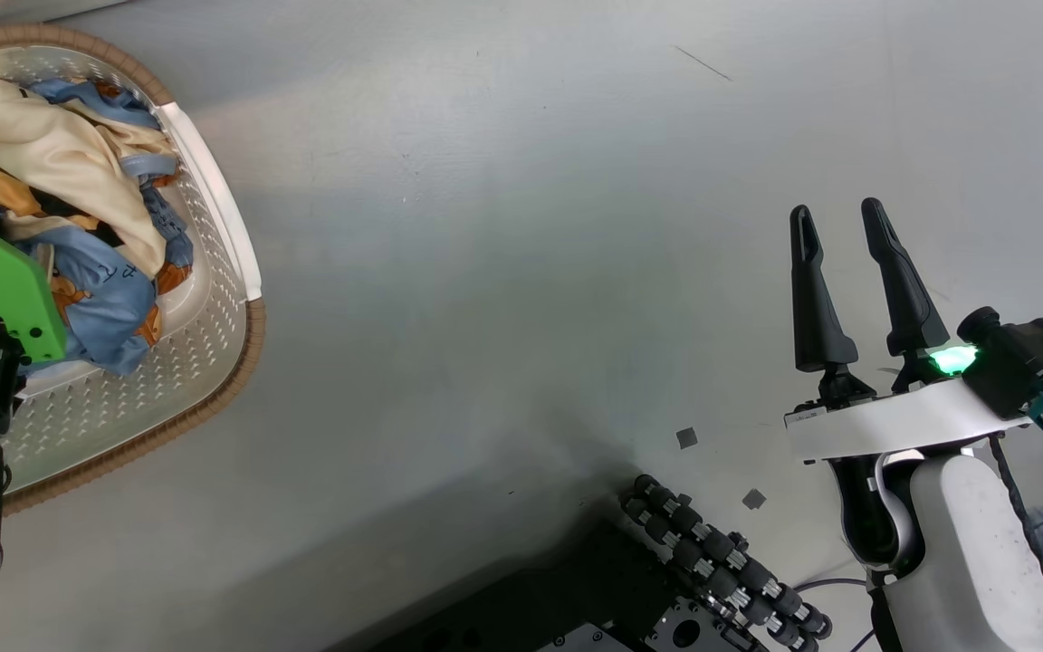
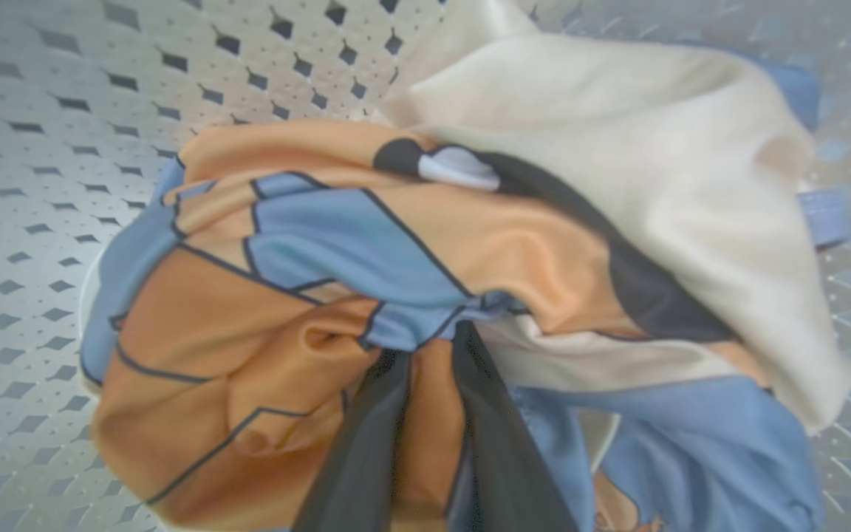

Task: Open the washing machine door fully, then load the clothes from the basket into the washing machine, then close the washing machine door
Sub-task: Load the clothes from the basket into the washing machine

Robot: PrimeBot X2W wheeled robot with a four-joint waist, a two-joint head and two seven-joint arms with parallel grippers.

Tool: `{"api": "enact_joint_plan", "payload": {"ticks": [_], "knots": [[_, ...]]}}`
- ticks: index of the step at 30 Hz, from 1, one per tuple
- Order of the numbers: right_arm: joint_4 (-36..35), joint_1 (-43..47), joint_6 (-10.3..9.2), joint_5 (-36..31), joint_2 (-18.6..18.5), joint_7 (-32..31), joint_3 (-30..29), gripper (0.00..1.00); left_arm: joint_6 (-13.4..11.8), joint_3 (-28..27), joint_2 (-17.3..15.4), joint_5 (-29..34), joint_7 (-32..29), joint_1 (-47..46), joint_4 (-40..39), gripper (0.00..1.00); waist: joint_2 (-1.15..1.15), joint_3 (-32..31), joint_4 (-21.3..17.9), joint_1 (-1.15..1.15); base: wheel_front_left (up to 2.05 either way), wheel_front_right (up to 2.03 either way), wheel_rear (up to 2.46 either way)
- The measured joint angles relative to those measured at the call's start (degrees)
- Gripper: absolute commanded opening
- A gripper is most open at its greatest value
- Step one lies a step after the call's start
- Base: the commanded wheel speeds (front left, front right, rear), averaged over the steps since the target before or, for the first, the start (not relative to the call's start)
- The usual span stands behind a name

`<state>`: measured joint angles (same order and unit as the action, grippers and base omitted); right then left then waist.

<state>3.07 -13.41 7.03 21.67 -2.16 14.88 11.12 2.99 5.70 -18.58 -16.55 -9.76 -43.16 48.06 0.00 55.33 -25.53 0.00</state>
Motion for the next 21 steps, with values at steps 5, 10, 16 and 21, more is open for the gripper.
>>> {"api": "enact_joint_plan", "payload": {"ticks": [5,10,16,21], "knots": [[0.0,0.0,0.00,0.0,0.0,0.0,-0.1,1.00,0.0,0.3,0.0,0.5,0.8,-0.5,1.1,0.00,0.00,0.1,0.1,0.00,0.00,0.00,0.00],[0.3,-0.6,0.00,0.0,0.1,0.0,1.2,1.00,-0.6,-1.7,-0.3,-0.2,3.3,-0.4,1.6,0.00,0.00,-0.2,-0.2,0.00,0.00,0.00,0.00],[1.2,-2.7,0.00,0.6,0.2,0.0,1.0,1.00,-1.3,-3.3,0.1,-1.2,8.8,1.2,1.6,0.00,0.00,-1.6,-0.7,0.00,0.00,0.00,0.00],[2.3,-2.8,0.00,0.6,0.1,0.0,-0.9,1.00,-1.0,-3.4,3.7,-2.8,13.1,4.9,1.6,0.00,0.00,-3.9,0.0,0.00,0.00,0.00,0.00]]}}
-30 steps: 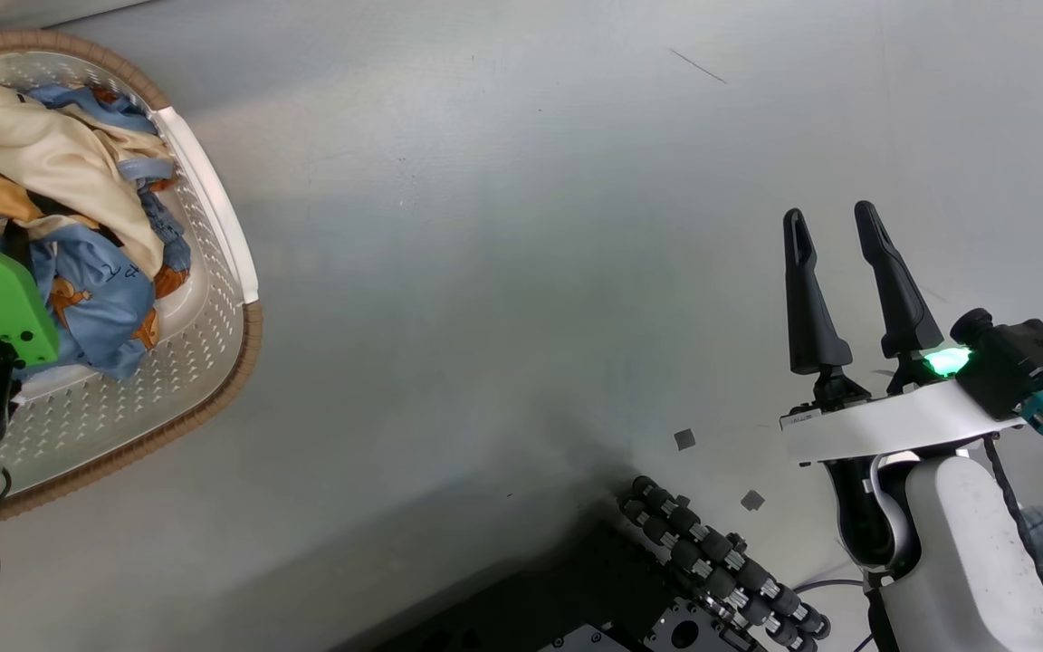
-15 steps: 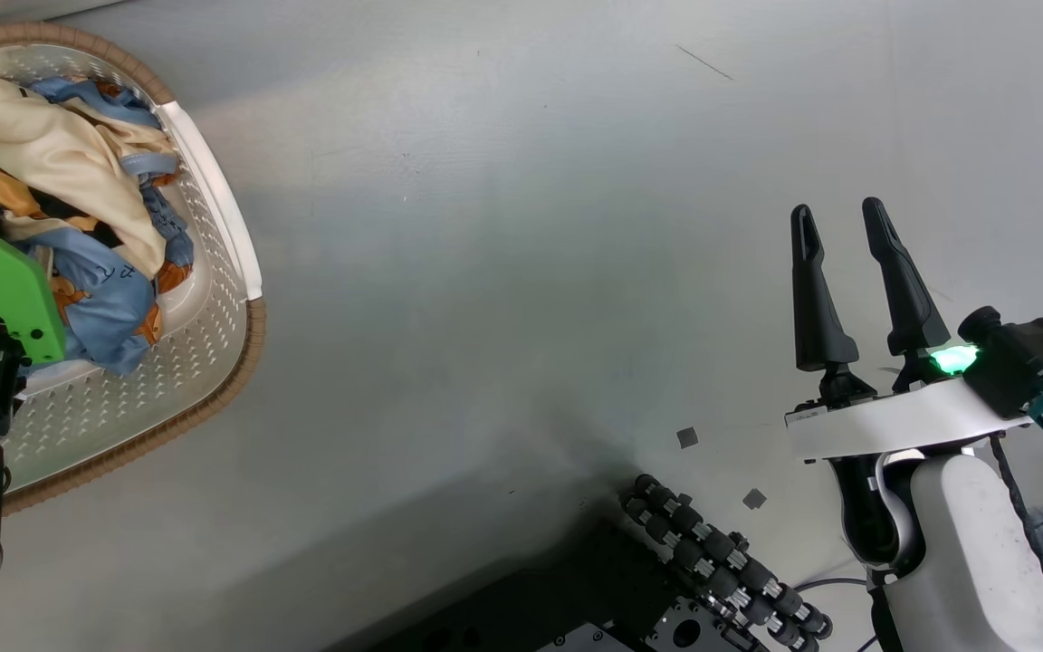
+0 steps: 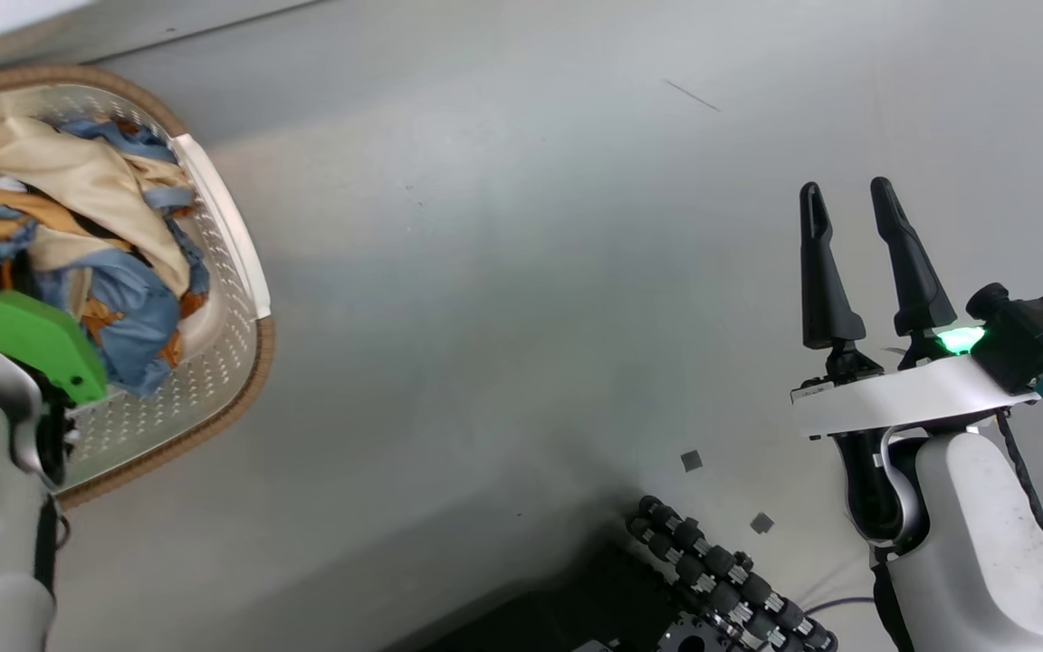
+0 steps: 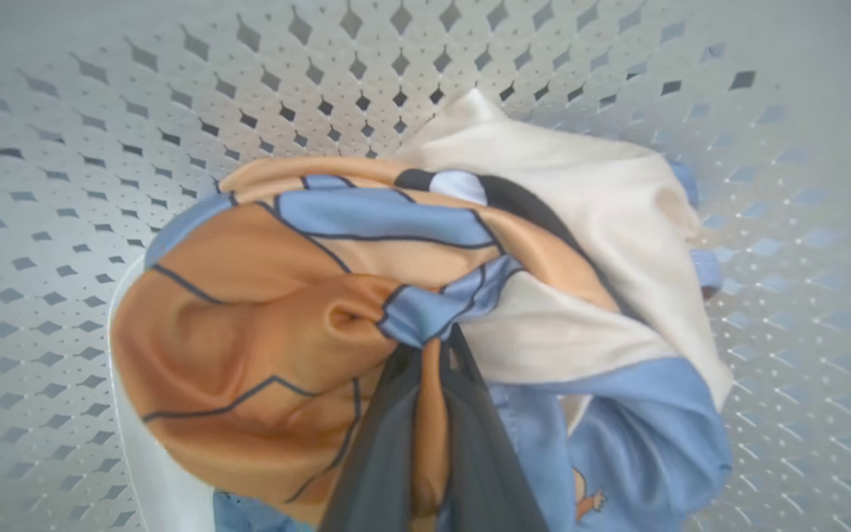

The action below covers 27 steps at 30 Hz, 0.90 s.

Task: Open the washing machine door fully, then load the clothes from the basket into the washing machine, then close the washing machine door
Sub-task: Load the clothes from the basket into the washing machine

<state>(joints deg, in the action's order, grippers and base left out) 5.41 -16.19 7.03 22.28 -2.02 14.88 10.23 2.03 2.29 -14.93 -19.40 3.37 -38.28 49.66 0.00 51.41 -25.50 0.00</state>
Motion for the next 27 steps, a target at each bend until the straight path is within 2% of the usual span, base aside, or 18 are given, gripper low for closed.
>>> {"api": "enact_joint_plan", "payload": {"ticks": [12,27], "knots": [[1.5,0.3,0.00,-1.2,-0.2,0.0,-3.7,1.00,1.1,-0.3,5.8,-1.7,9.7,4.9,-0.8,0.00,0.00,-7.4,3.3,0.00,0.00,0.00,0.00],[2.3,4.4,0.00,-3.0,-2.7,0.0,-8.0,1.00,2.7,1.2,10.7,-2.0,10.9,12.6,-6.3,0.00,0.00,-19.3,9.3,0.01,0.00,0.00,0.00]]}}
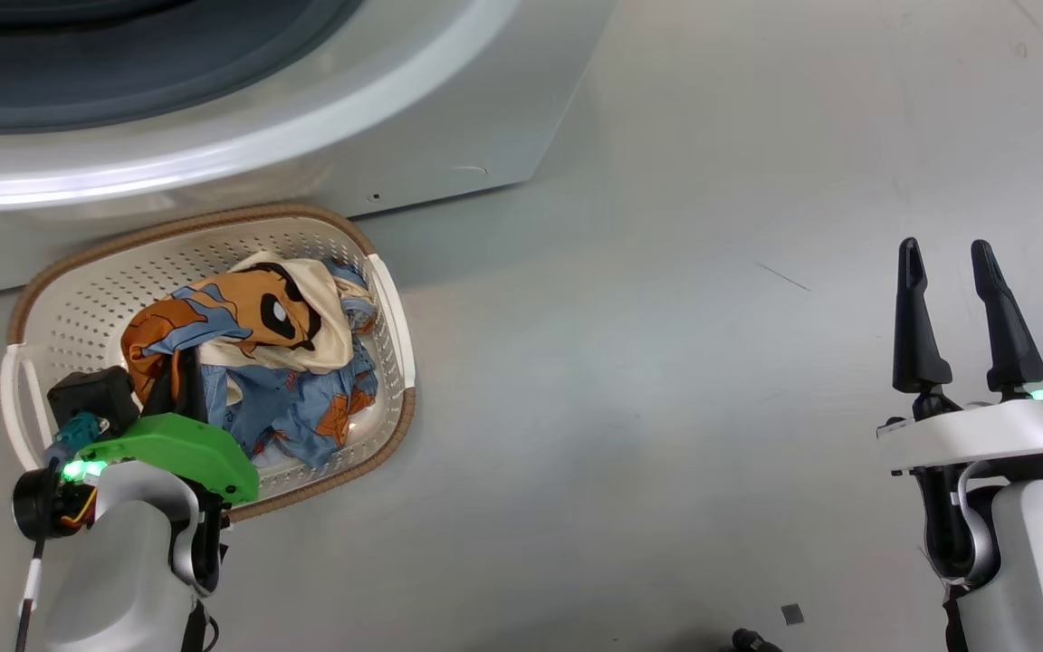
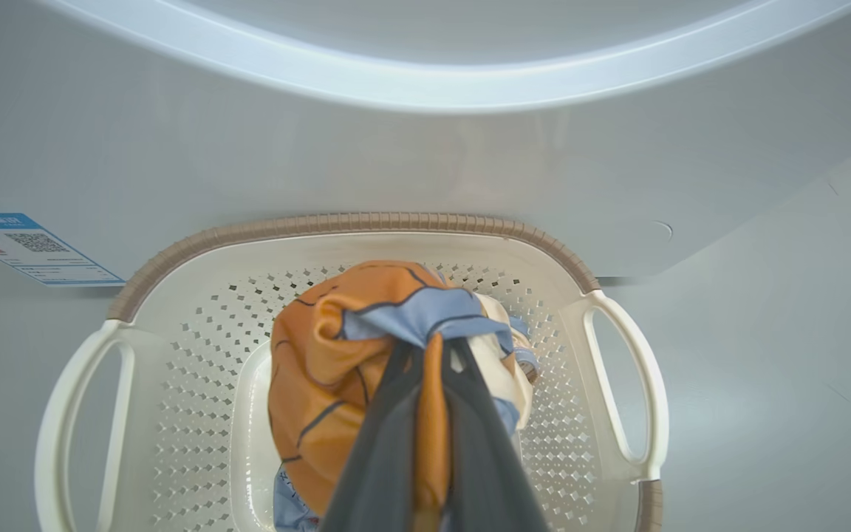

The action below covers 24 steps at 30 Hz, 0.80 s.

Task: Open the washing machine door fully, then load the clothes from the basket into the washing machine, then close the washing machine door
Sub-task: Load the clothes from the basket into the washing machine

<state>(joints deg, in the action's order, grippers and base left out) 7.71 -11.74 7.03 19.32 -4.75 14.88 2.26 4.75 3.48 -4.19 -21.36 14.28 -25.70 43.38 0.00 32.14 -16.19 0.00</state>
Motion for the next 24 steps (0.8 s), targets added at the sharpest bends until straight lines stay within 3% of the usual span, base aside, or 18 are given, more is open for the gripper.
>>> {"api": "enact_joint_plan", "payload": {"ticks": [10,24], "knots": [[0.3,4.8,0.00,-2.4,-2.7,0.0,-2.6,1.00,0.1,-1.7,1.3,0.8,0.0,5.9,-11.7,0.00,0.00,-8.3,4.1,0.00,0.00,0.00,0.00],[1.0,13.4,0.00,-3.3,-2.7,0.0,-3.8,1.00,-0.3,-2.0,1.7,2.2,0.0,18.8,-18.9,0.00,0.00,-20.2,8.6,0.00,0.00,0.00,0.00]]}}
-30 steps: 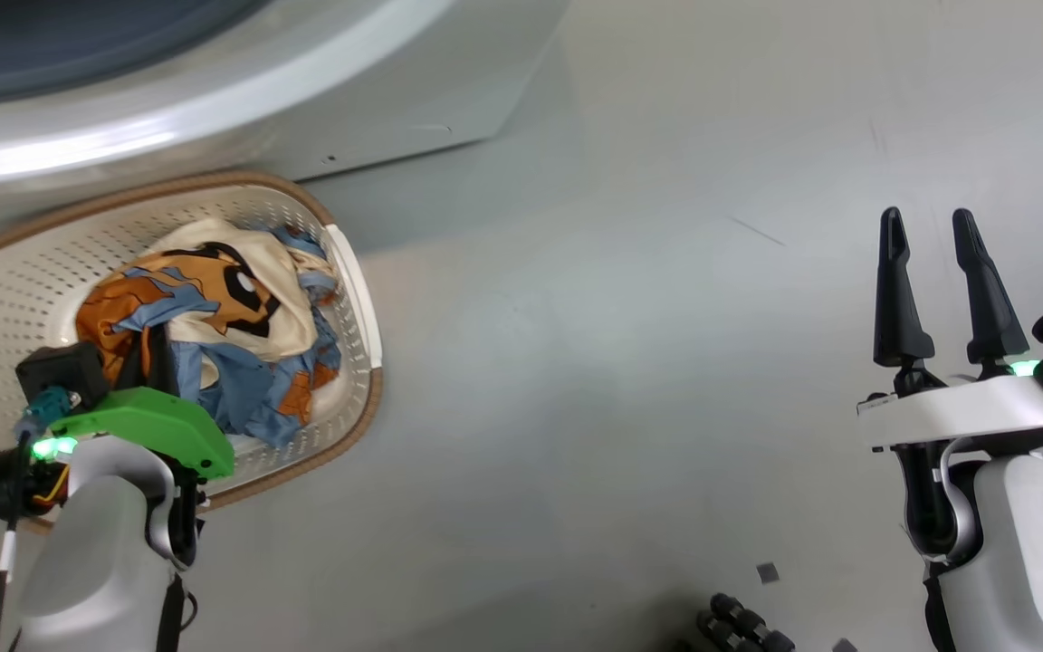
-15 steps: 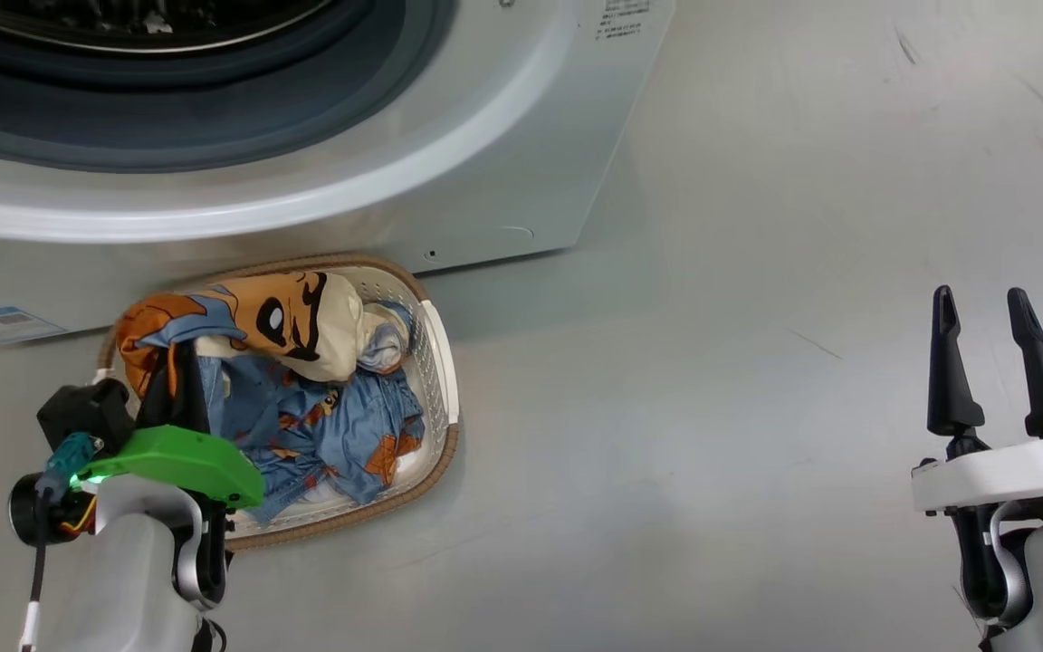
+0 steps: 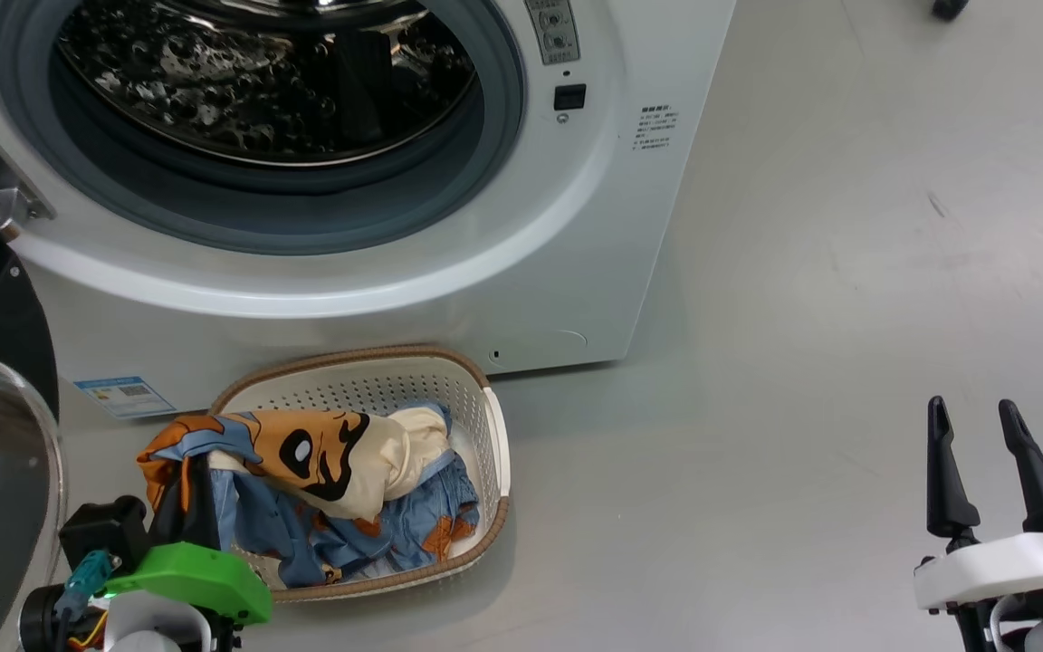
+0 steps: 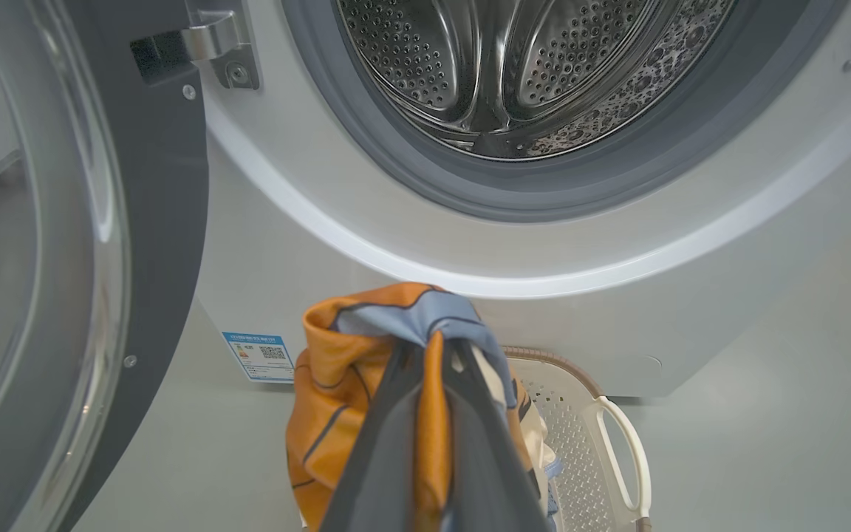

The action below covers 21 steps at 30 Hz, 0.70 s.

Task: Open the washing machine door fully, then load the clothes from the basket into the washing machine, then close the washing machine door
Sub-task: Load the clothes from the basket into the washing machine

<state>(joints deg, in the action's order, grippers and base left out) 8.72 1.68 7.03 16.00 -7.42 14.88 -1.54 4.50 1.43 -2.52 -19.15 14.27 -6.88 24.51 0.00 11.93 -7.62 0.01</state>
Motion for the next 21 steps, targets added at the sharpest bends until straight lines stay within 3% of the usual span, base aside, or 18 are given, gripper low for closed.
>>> {"api": "enact_joint_plan", "payload": {"ticks": [12,21], "knots": [[0.5,7.0,0.00,-0.1,-0.6,0.0,1.5,1.00,-0.6,0.5,0.1,0.0,0.0,9.7,-6.3,0.00,0.00,-9.8,2.4,0.00,0.00,0.00,0.00],[-0.9,8.8,0.00,-1.2,-1.9,0.0,1.8,1.00,-1.3,0.9,0.0,0.0,0.0,14.5,-11.4,0.00,0.00,-13.4,3.3,0.00,0.00,0.00,0.00]]}}
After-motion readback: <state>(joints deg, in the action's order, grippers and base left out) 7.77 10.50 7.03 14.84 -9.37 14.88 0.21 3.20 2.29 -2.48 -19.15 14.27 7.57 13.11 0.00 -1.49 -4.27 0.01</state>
